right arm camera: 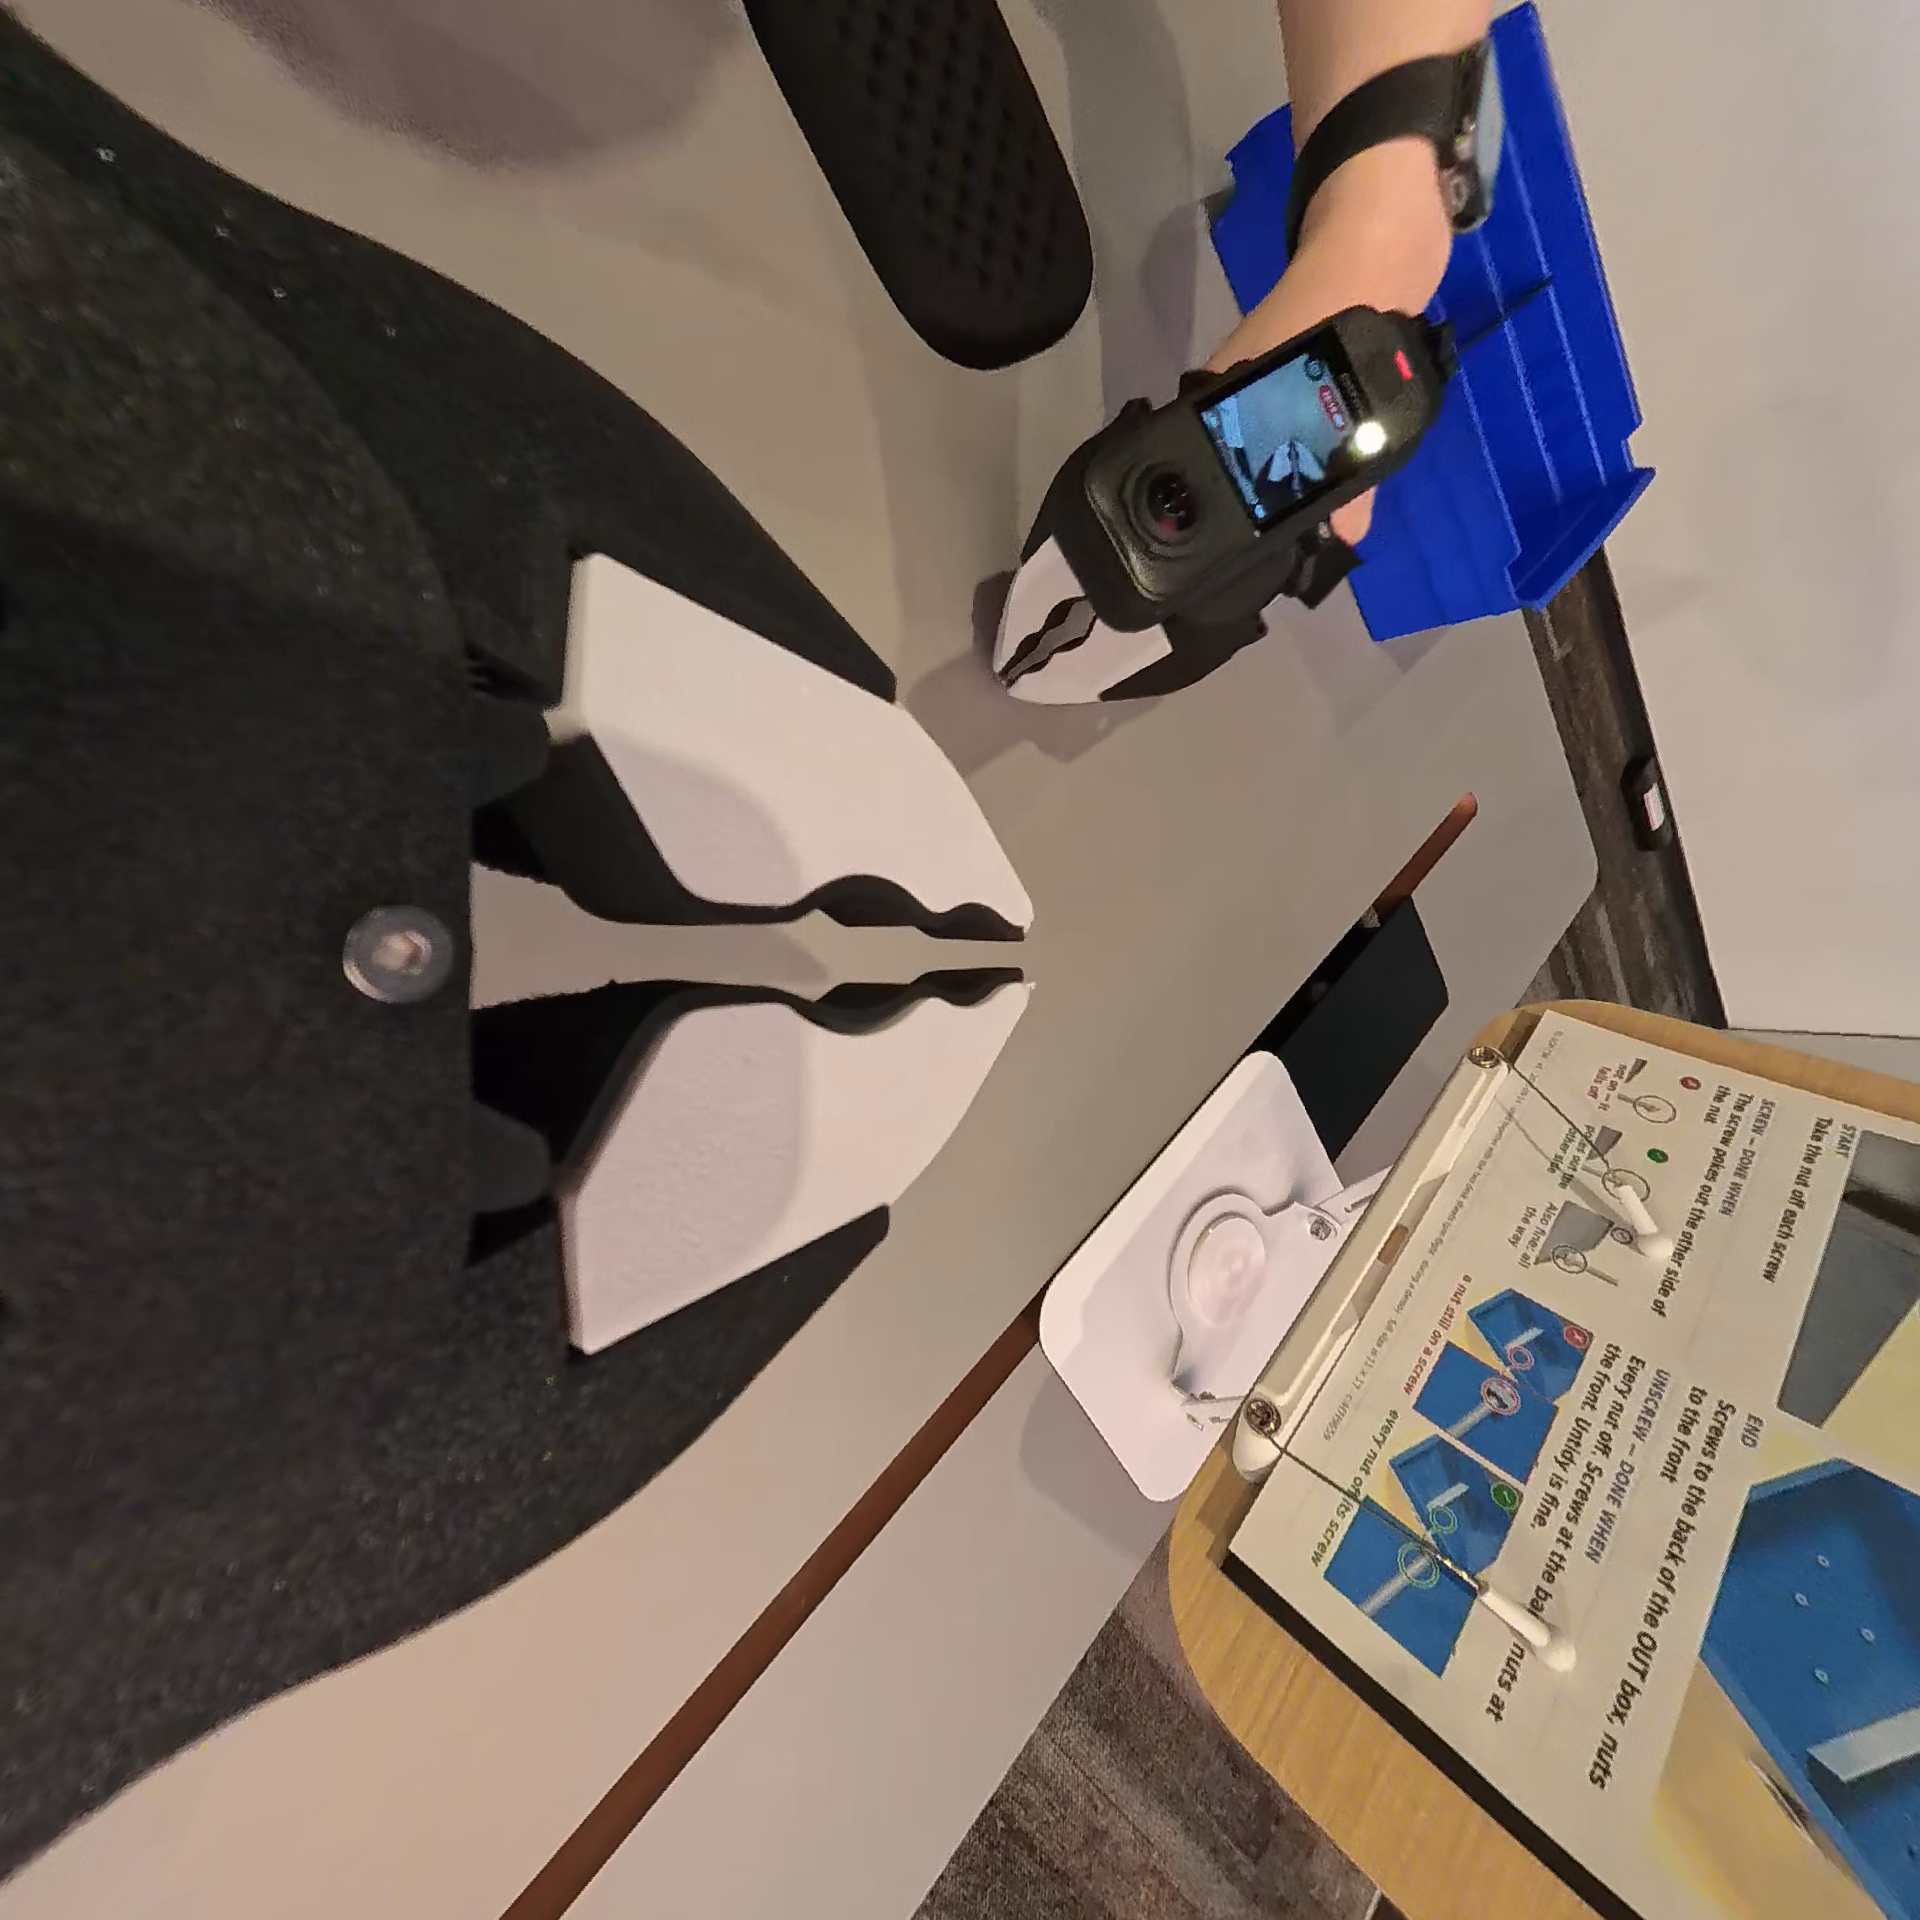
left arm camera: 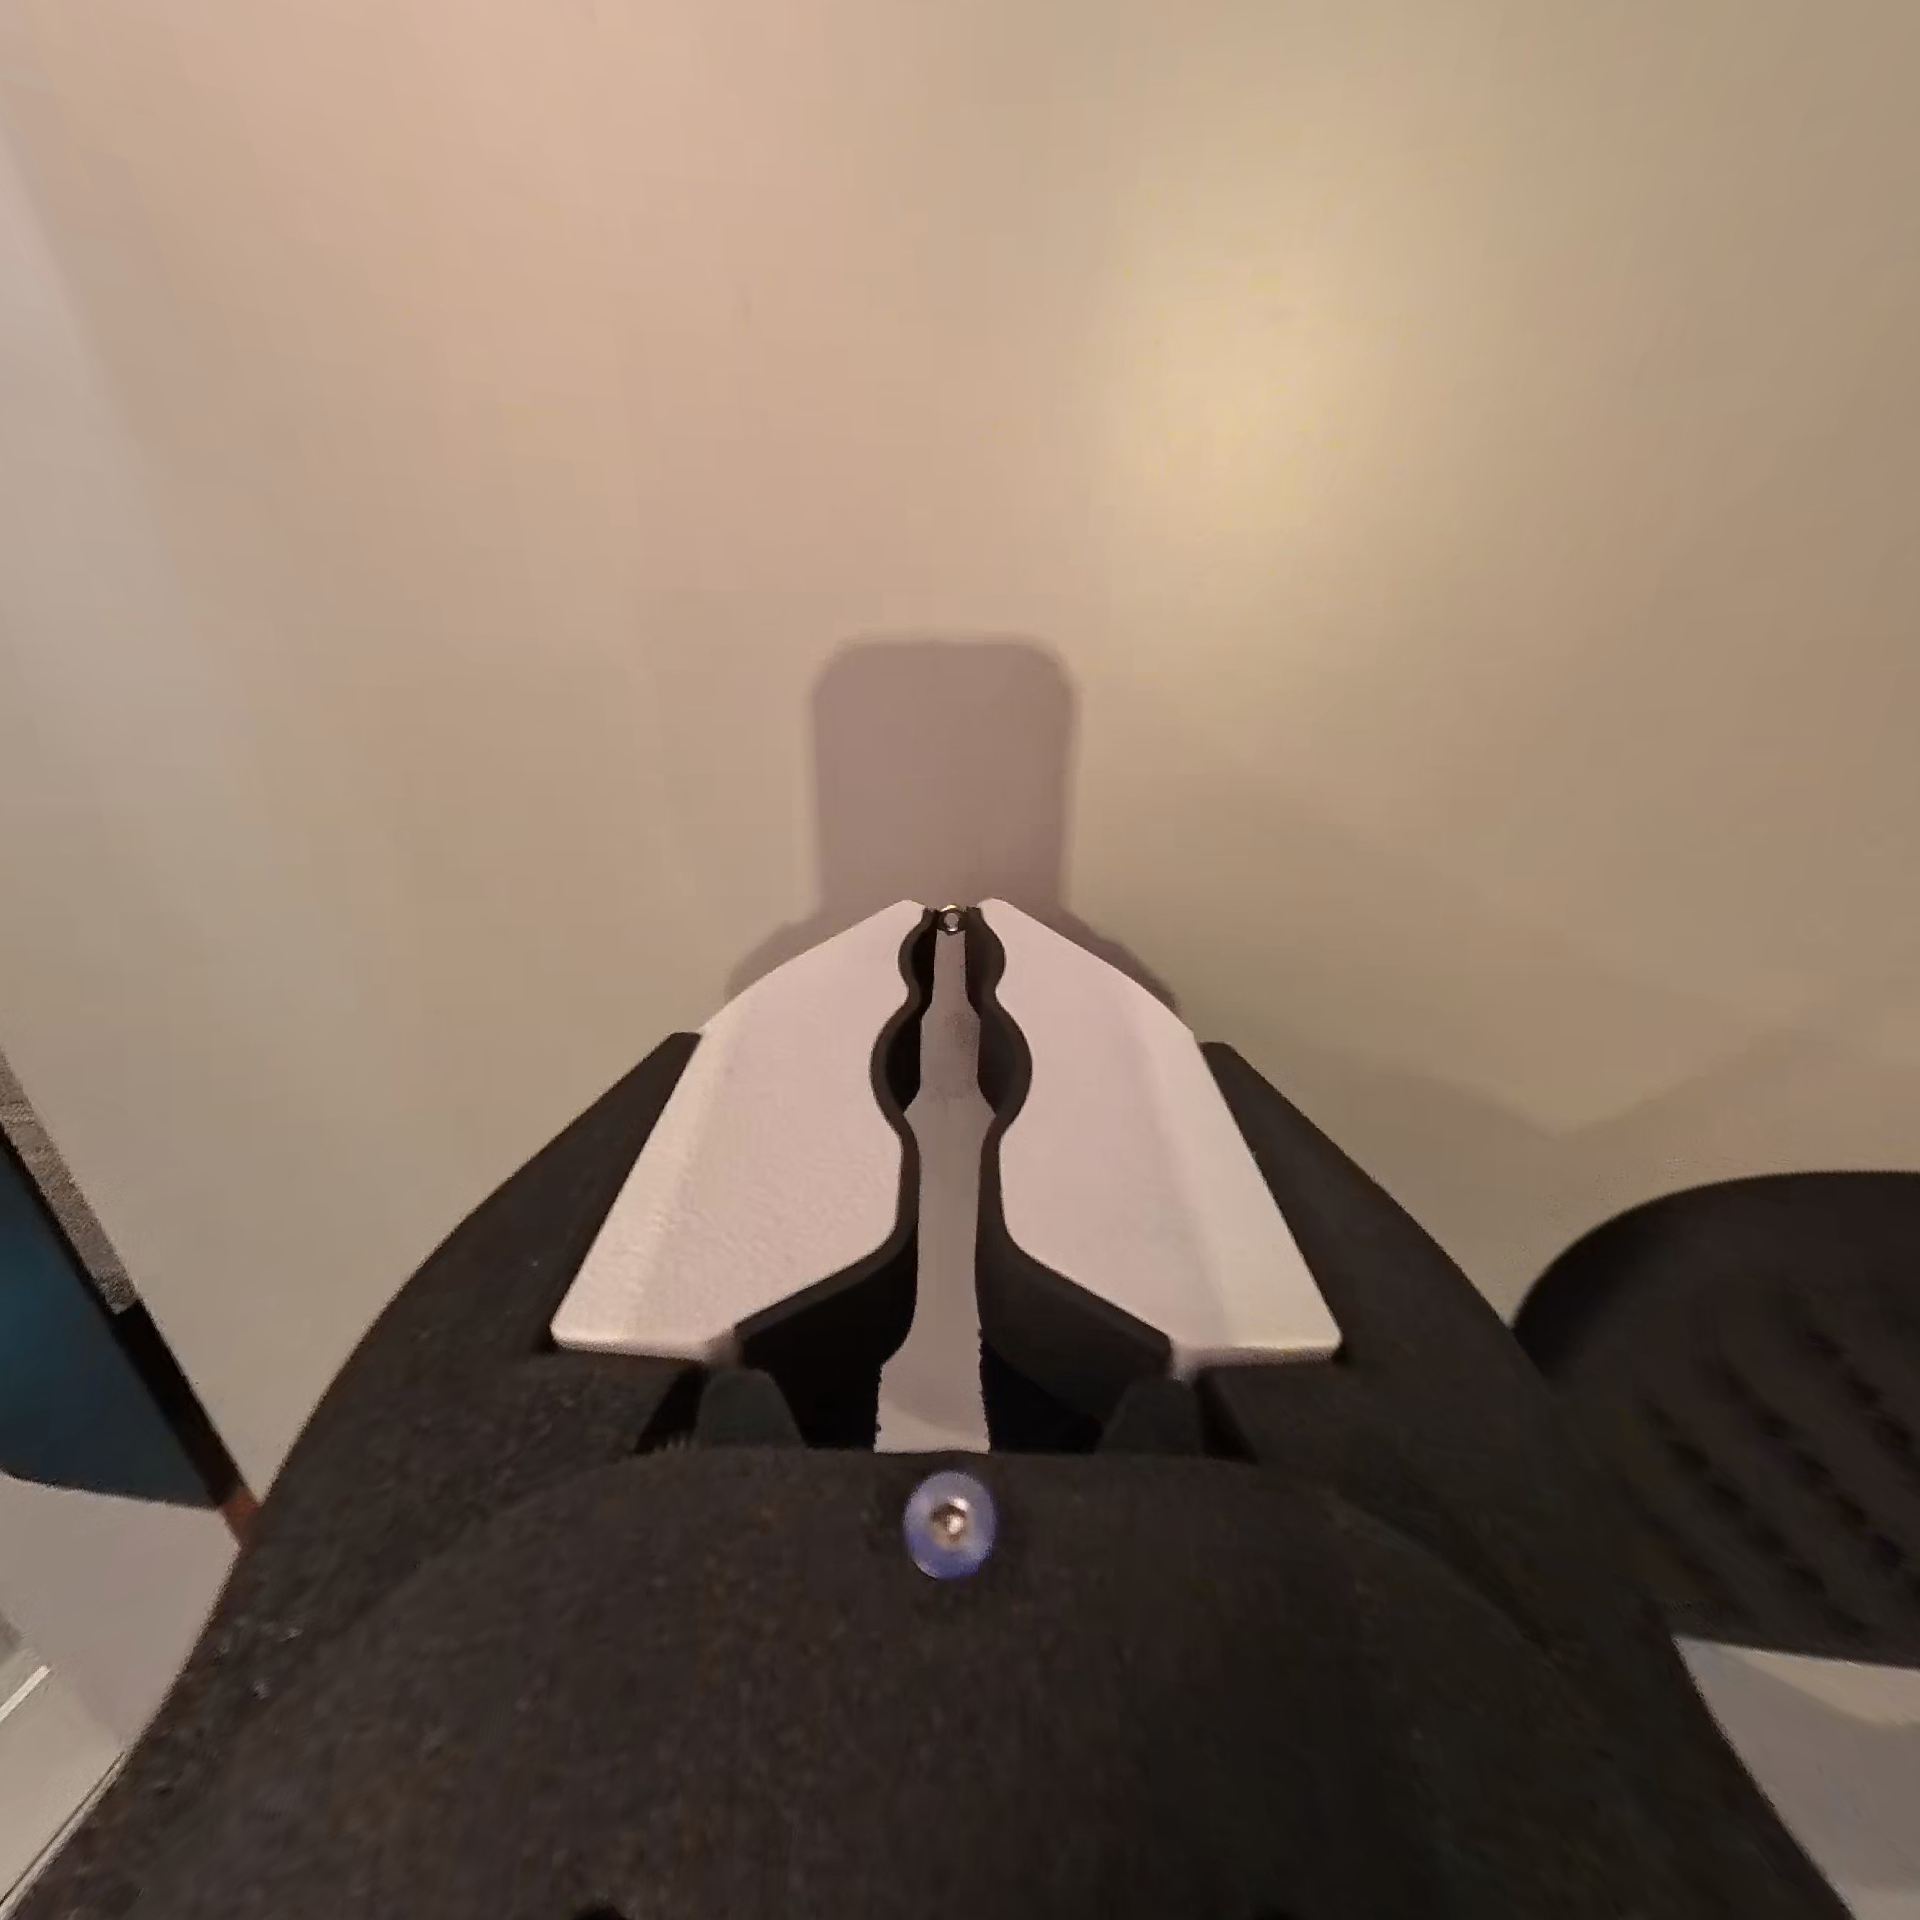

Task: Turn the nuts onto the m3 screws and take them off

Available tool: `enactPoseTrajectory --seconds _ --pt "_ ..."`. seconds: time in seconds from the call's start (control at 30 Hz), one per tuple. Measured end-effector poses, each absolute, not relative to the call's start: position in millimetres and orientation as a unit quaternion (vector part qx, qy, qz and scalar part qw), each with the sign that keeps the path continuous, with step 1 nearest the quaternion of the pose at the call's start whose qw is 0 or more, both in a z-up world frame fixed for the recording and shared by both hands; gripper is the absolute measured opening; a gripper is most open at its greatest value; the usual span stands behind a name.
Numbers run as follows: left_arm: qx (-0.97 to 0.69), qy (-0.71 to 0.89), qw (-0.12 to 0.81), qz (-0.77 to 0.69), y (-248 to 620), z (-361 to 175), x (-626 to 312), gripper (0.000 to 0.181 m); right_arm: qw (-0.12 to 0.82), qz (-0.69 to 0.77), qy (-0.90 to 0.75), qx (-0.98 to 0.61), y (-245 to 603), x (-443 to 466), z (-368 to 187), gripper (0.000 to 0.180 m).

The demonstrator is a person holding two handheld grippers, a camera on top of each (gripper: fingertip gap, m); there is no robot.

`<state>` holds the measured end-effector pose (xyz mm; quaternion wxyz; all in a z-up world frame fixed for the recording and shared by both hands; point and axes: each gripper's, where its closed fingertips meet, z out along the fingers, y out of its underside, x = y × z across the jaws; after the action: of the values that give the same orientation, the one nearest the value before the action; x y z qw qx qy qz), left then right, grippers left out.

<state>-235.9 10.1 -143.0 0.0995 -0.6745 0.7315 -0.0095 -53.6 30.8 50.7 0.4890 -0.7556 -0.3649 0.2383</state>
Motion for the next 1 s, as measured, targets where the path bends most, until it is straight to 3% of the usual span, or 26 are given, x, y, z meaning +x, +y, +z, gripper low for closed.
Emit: enactPoseTrajectory --seconds 0.63,0.8,1.0 --pt "-0.693 0.717 0.070 -0.037 4 -154 -233 0.005 0.497 0.243 -0.350 -0.756 31 -36 52 0.004" --pt "-0.703 0.705 0.079 -0.052 5 -151 -234 0.014 0.499 0.247 -0.344 -0.756 32 -32 53 0.004" --pt "-0.721 0.668 0.154 -0.098 13 -88 -244 0.016 0.496 0.248 -0.339 -0.760 33 -29 49 0.004"
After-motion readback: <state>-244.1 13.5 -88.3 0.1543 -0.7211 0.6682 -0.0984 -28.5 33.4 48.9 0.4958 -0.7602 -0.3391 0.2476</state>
